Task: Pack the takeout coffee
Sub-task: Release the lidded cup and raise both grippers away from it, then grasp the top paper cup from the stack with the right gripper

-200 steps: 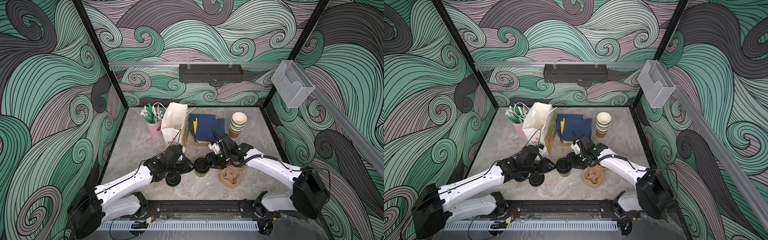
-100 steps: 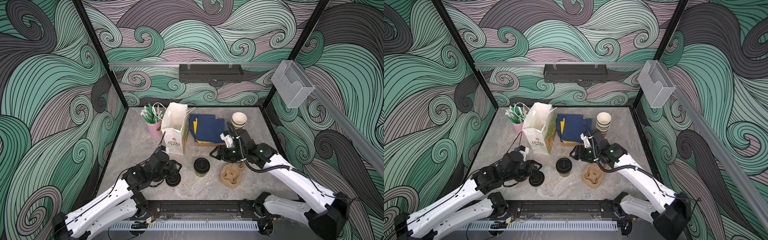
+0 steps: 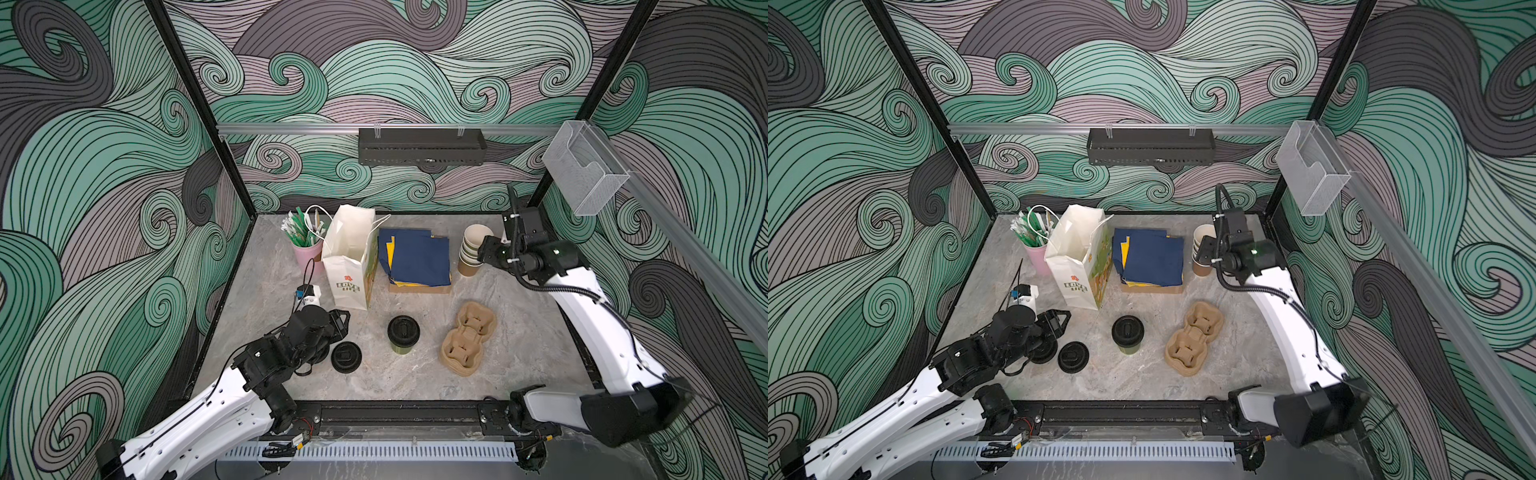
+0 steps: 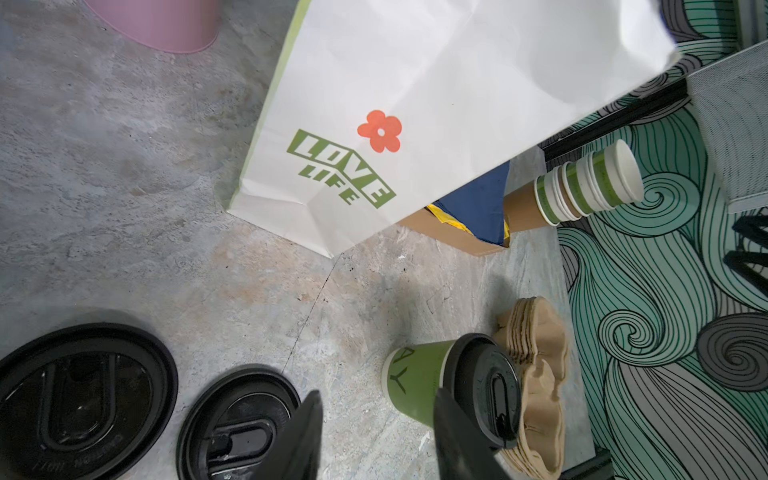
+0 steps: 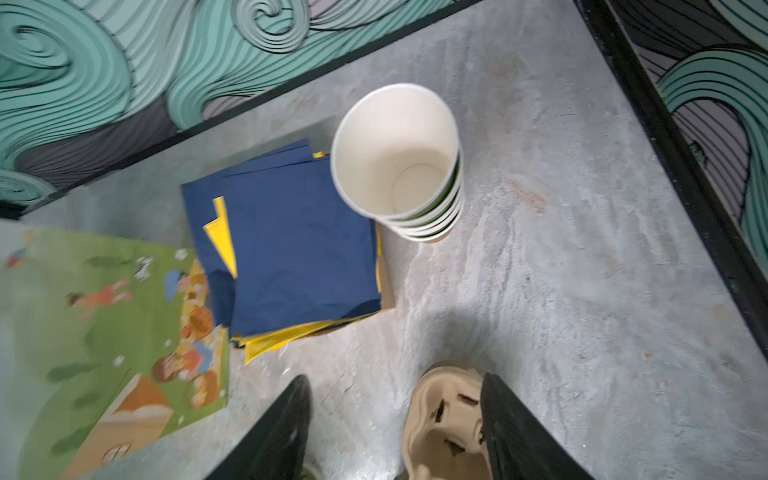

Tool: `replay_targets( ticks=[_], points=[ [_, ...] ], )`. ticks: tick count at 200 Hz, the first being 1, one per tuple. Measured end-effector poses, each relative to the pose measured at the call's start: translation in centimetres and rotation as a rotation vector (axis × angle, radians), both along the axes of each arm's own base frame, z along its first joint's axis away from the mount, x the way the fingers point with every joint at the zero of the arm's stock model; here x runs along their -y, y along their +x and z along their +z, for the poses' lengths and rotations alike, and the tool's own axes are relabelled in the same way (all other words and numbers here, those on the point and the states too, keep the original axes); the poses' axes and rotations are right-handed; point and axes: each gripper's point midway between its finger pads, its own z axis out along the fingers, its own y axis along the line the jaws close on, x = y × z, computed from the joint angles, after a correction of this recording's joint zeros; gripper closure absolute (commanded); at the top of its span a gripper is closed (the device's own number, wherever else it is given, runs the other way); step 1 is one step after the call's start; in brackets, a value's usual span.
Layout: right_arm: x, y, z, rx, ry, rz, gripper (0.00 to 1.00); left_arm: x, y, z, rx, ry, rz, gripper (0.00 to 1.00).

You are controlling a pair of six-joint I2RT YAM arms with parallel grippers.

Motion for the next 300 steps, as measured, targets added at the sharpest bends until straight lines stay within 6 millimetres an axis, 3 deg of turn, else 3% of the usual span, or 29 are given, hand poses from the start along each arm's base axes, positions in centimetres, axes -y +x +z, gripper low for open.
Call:
replay_targets(
  ticks=[45,93,186,242,300],
  points=[
    [2.6,5.1,-2.3,-0.077,-0.080,-0.023,0.36,2.1,0.7,1.2,0.031,-0.068,-0.054,0.52],
    [3.0,8.1,-3.5,-0.101,-0.119,-0.004,0.54,3.1,1.0,0.3,0.009,-0.048,-0.082,0.52],
    [3.0,9.1,-6.3,-0.171,-0.159,0.034,0.79,4.4,1.2,0.7,-0.024,-0.085,-0.103,0.52],
    [3.2,9.2,-6.4,-0.173,-0.159,0.034,0.98,3.2,1.3,1.7,0.011,-0.080,-0.059,0.53],
    [3.8,9.2,-5.0,-0.143,-0.147,0.020,1.00,1.6,1.1,3.4,0.068,-0.090,-0.010,0.53]
  ],
)
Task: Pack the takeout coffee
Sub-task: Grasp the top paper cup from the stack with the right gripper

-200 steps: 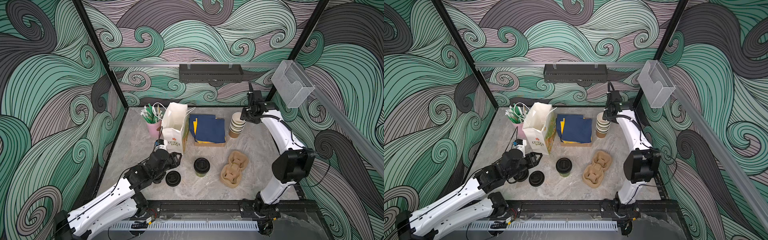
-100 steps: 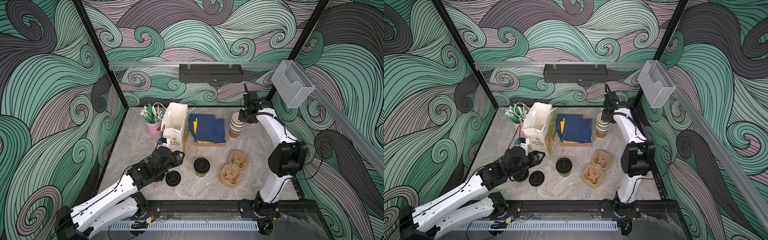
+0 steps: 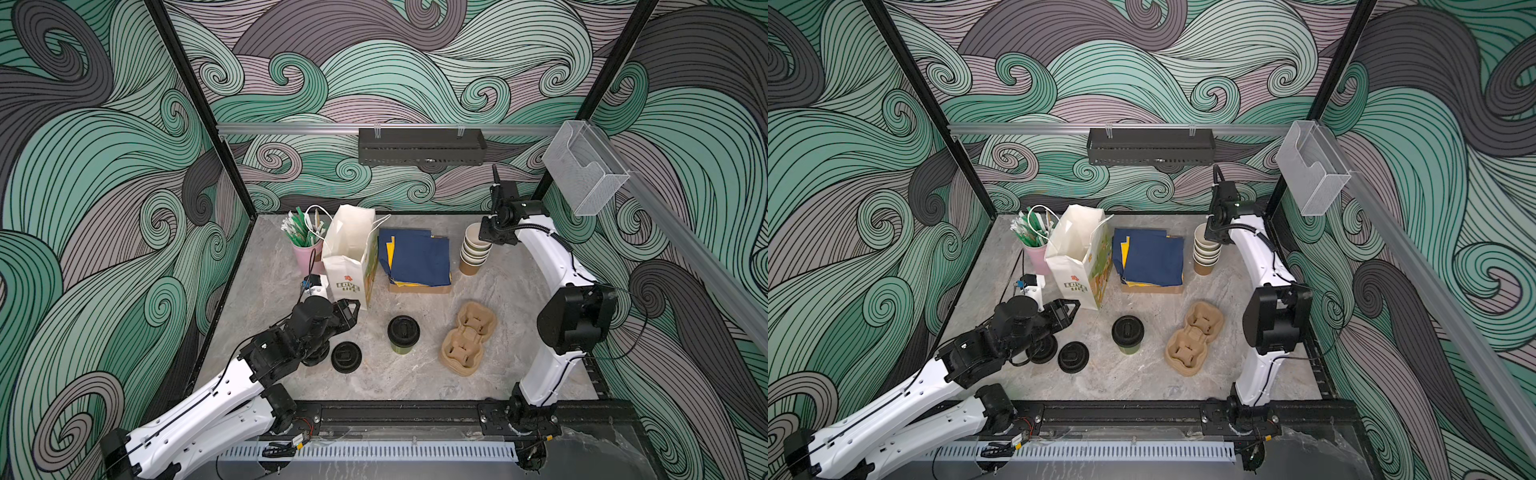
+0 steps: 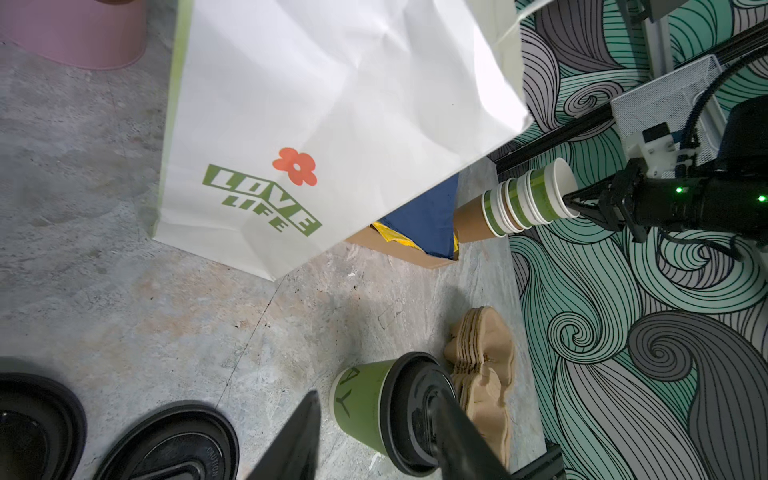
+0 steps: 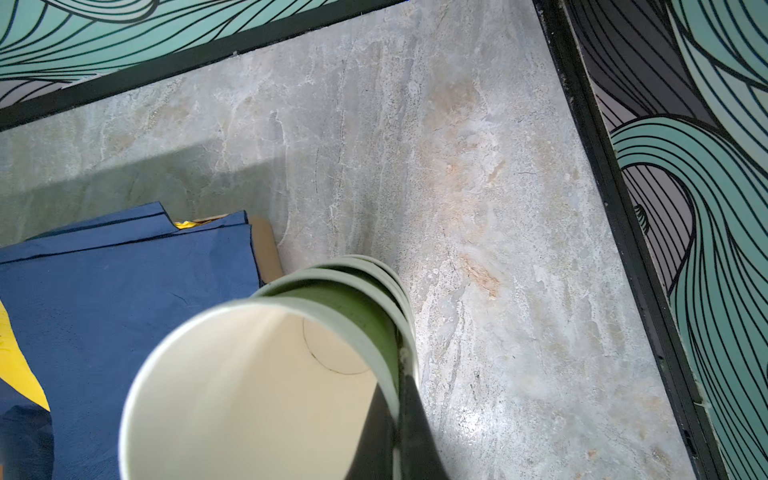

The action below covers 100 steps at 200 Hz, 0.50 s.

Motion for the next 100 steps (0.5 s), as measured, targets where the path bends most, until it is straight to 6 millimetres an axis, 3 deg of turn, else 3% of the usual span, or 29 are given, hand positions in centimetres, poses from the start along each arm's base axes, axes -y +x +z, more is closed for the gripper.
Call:
replay_targets(
  ticks=[41,100],
  points=[
    [0.2,-0.6,2.3,0.051,0.025,-0.003,1.00,-0.7,0.0,0.5,0.018,-0.004,0.027,0.52],
    [-0.4,-2.3,8.7,0.196,0.084,0.023,1.00,-1.7,-0.1,0.8,0.029,-0.018,0.070,0.50]
  ],
)
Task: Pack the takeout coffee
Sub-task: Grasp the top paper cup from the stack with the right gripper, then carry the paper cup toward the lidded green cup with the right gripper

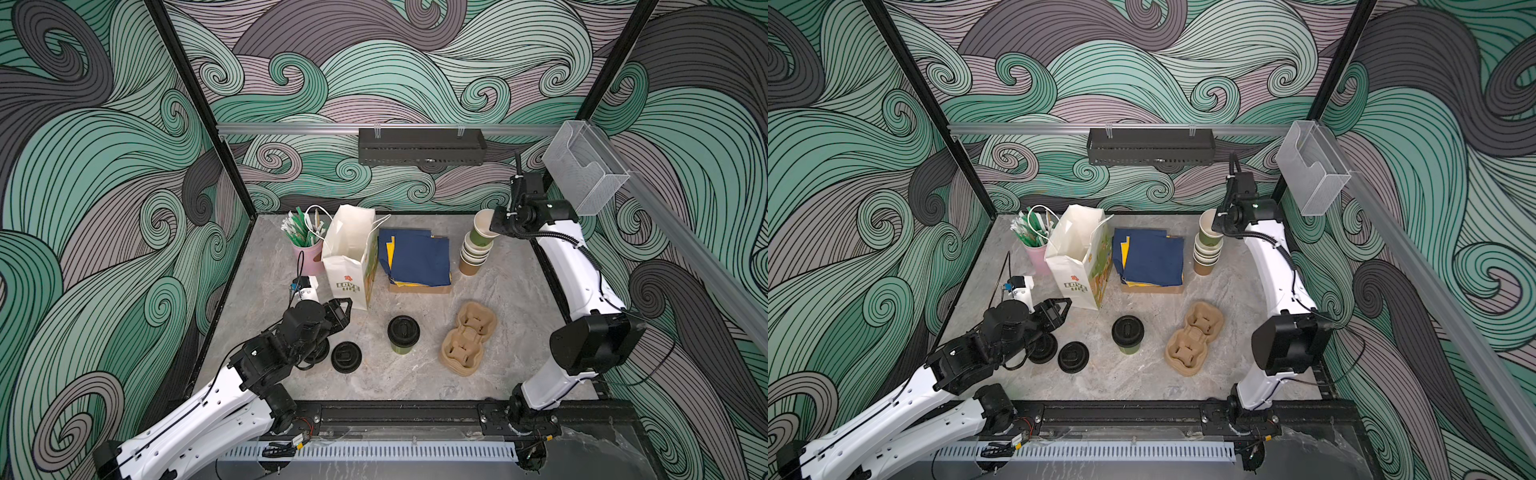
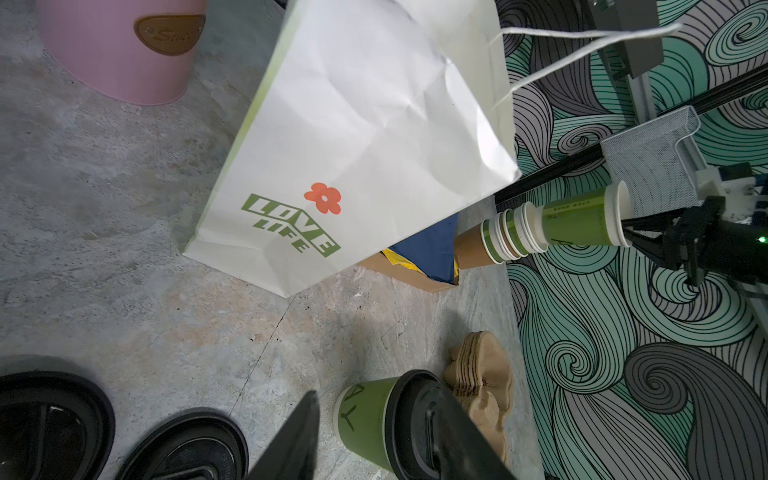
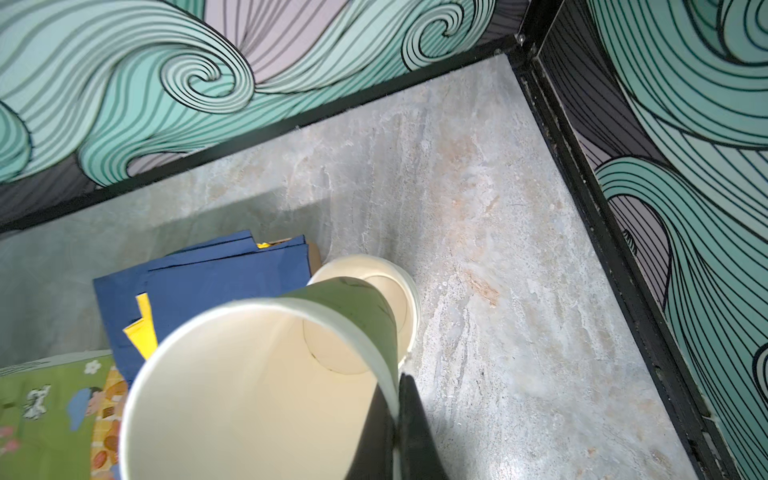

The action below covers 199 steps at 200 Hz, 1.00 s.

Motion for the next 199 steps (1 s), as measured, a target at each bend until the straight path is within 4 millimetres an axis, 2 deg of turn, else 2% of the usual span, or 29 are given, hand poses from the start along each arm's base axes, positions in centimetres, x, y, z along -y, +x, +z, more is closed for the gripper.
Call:
replay_targets(
  ticks=[44,76,97,126,170,199],
  points=[
    [-1.1,-1.9,5.2,0.121,0.056,0.069,1.00,-0.8,-0.1,-0.1,0.001,0.015,0.024,0.51],
    [-2.7,-4.5,8.5,0.201,0.117,0.160,0.99,-1.7,-0.3,-0.4,-0.019,0.043,0.060,0.51],
    [-4.3,-6.7,9.9,0.238,0.168,0.244,0.99,-2.7,-0.6,-0.1,-0.043,0.052,0.097,0.51],
    [-7.7,-10.3,8.7,0.206,0.254,0.385,0.99,-4.6,-1.4,-0.5,-0.081,0.061,0.165,0.49],
    [-17.1,-16.7,4.9,0.098,0.313,0.734,1.00,-7.5,-2.1,-2.1,-0.156,0.141,0.280,0.43],
    [-21.5,-21.0,3.1,0.112,0.303,0.927,1.00,-8.8,-1.3,-2.3,-0.183,0.160,0.357,0.42]
  ],
)
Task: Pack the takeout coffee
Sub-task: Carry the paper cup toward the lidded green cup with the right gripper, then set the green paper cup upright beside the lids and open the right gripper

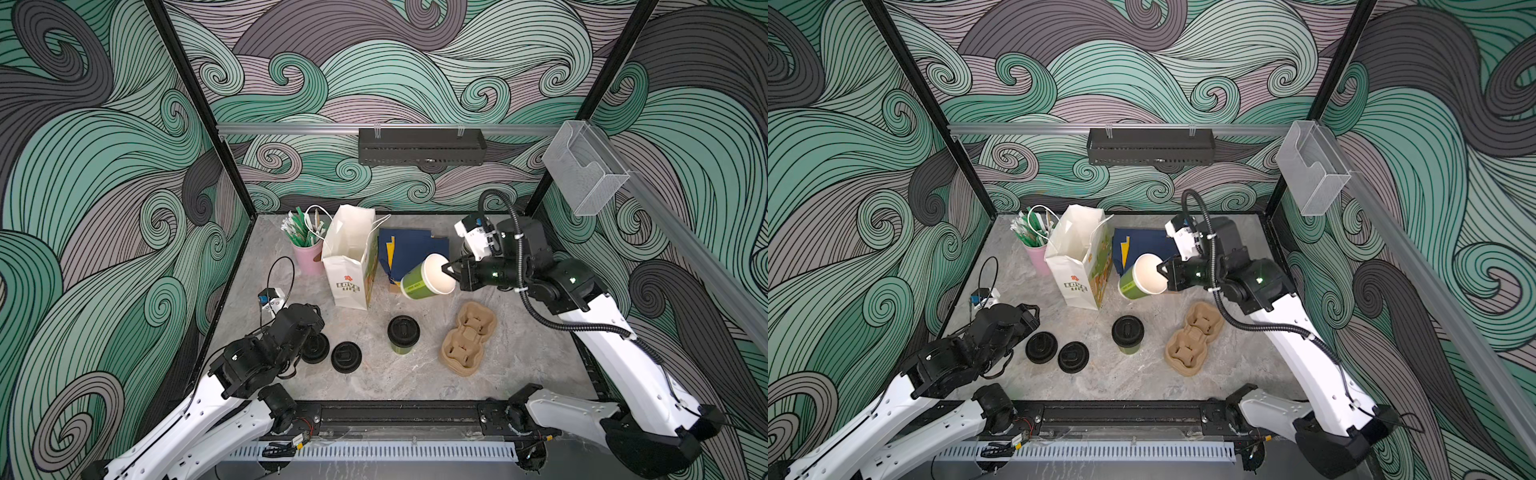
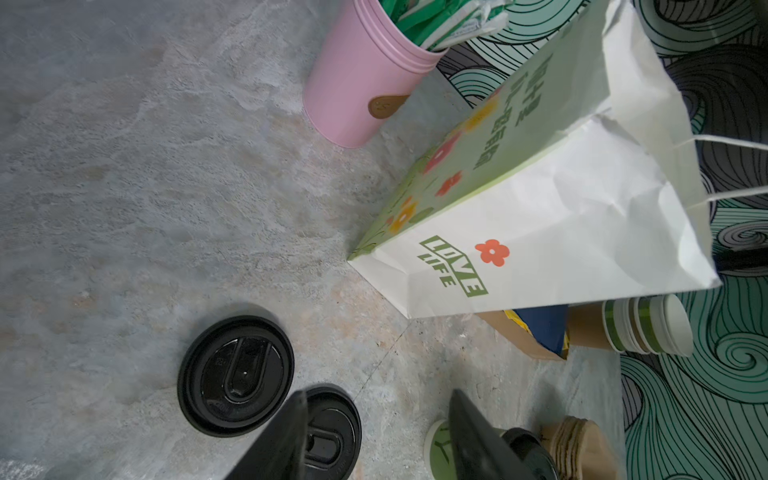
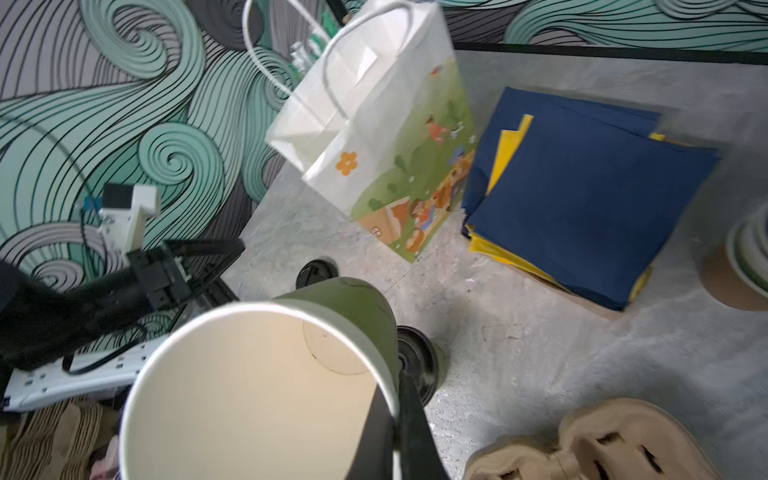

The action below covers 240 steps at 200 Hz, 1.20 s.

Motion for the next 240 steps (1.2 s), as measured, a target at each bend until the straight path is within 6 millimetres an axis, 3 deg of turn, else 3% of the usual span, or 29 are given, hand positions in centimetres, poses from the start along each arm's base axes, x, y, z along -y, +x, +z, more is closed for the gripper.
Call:
replay_targets(
  ticks=[19,48,77,97,137,198,240],
  points=[
    [-2.4,-1.9,-1.1,0.049,-0.023,0.090,0.99,-0.7,0.9,-0.6,-0.027,-0.005,0.055,0.41],
    [-6.8,-2.8,-3.0,0.110,-0.084,0.199,0.98,-2.1,1.3,-0.6,-0.047,-0.024,0.152,0.41],
    [-11.3,-3.0,-7.2,0.118,-0.190,0.264,0.99,-4.4,-0.3,0.7,0.010,-0.065,0.258,0.41],
    [-13.0,-1.9,-10.9,0.082,-0.278,0.250,0.99,-5.8,-1.5,1.7,0.066,-0.093,0.295,0.40],
    [-14.8,0.3,-16.1,0.027,-0.397,0.172,0.99,-6.7,-2.5,1.5,0.076,-0.090,0.312,0.34],
    [-16.6,2.1,-18.5,0.002,-0.431,0.061,0.99,-6.5,-2.8,-0.9,0.034,-0.078,0.291,0.33],
    [-17.0,2.3,-21.3,-0.048,-0.462,0.046,0.98,-6.1,-2.7,-1.0,0.030,-0.093,0.277,0.32]
  ],
)
